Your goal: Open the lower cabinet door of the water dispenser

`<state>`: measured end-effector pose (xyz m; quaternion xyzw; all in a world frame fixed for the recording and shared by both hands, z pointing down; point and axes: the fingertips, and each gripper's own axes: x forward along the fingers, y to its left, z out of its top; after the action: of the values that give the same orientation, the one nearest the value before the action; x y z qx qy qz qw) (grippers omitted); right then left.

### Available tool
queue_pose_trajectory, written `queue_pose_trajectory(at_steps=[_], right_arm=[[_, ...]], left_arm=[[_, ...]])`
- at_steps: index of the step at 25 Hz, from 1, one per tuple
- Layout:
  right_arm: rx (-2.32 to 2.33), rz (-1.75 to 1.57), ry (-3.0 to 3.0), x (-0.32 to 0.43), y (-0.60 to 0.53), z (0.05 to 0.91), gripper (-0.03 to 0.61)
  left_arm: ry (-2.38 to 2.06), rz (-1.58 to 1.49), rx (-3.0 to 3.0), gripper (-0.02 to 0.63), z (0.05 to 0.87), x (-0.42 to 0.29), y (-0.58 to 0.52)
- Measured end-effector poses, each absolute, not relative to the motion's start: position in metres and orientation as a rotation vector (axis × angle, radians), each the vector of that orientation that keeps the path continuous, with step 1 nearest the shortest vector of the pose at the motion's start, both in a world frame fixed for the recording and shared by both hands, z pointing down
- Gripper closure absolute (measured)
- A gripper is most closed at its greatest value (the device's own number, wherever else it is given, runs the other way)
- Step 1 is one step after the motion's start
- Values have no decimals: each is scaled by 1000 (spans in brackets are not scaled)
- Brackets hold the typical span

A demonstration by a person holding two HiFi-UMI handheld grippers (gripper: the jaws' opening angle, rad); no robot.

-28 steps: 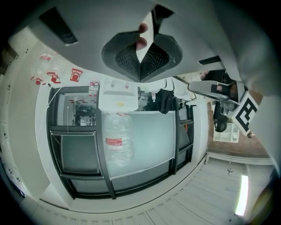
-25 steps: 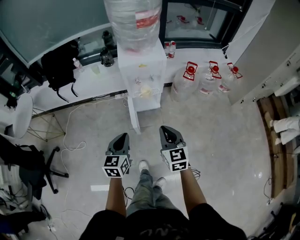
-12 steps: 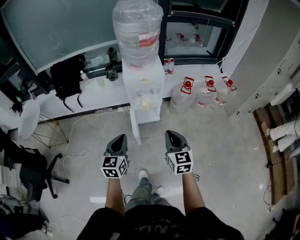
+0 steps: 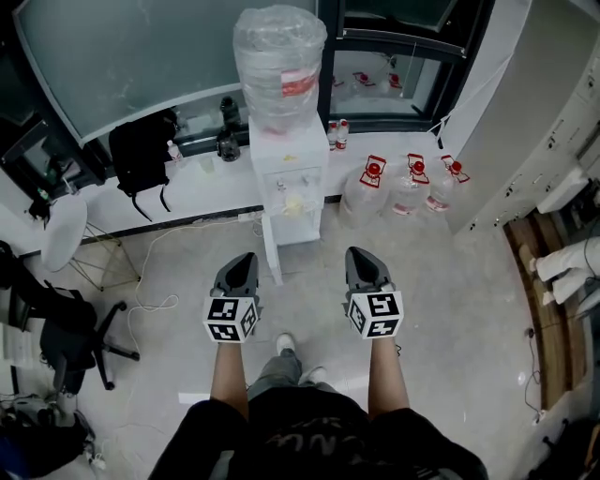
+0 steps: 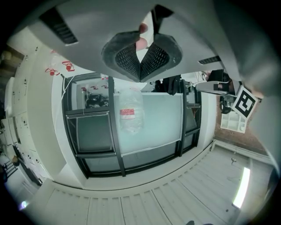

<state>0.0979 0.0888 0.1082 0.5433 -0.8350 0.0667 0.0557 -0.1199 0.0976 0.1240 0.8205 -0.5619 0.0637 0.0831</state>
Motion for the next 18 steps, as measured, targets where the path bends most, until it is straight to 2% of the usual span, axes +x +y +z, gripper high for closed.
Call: queue_pose_trajectory(at_steps=[18], right_arm=[[1694,51,-2487,127,128,72,565]], left_arm=[[-1709,169,2499,601,88,-113,134]])
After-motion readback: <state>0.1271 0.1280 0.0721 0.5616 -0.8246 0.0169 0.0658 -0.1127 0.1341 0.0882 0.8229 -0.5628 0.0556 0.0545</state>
